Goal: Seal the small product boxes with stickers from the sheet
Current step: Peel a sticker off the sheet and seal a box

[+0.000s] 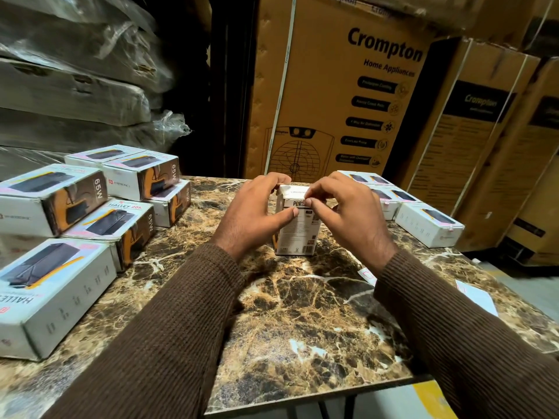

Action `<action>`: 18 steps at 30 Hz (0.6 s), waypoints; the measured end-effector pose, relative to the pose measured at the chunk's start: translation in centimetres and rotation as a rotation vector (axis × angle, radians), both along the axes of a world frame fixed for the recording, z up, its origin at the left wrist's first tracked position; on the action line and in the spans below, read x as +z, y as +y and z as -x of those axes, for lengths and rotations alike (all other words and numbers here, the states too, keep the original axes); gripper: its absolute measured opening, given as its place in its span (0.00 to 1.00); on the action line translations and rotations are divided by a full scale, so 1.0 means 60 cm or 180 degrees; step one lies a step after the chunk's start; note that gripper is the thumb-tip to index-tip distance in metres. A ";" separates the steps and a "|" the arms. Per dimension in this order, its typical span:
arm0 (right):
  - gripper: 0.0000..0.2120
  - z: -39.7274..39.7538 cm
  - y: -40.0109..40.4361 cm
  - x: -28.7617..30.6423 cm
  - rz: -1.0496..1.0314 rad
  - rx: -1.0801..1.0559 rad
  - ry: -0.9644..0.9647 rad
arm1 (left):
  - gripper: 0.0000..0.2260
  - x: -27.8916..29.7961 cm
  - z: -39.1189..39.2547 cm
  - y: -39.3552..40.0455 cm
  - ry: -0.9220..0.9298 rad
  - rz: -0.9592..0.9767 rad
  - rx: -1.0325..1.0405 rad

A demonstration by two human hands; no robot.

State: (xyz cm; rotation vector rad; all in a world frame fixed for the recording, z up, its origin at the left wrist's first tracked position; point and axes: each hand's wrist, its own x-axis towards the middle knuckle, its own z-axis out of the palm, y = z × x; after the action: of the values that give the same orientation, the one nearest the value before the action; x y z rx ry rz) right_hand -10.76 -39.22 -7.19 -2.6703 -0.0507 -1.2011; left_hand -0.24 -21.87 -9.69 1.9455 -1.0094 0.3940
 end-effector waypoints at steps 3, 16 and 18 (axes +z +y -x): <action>0.02 0.001 -0.004 0.001 -0.0068 0.0052 0.0004 | 0.24 0.001 0.001 -0.001 0.0023 -0.0006 0.0008; 0.03 -0.001 -0.002 -0.002 -0.0092 0.0062 -0.0035 | 0.24 0.001 0.001 -0.001 0.0027 -0.0016 0.0036; 0.04 -0.002 -0.003 -0.002 -0.0076 0.0076 -0.0031 | 0.24 0.000 0.000 -0.001 0.0028 -0.0023 0.0035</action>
State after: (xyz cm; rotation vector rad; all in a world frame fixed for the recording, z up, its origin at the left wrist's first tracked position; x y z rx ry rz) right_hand -10.65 -39.38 -7.29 -2.6358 -0.0692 -1.2001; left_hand -0.24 -21.93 -9.68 1.9584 -0.9962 0.3883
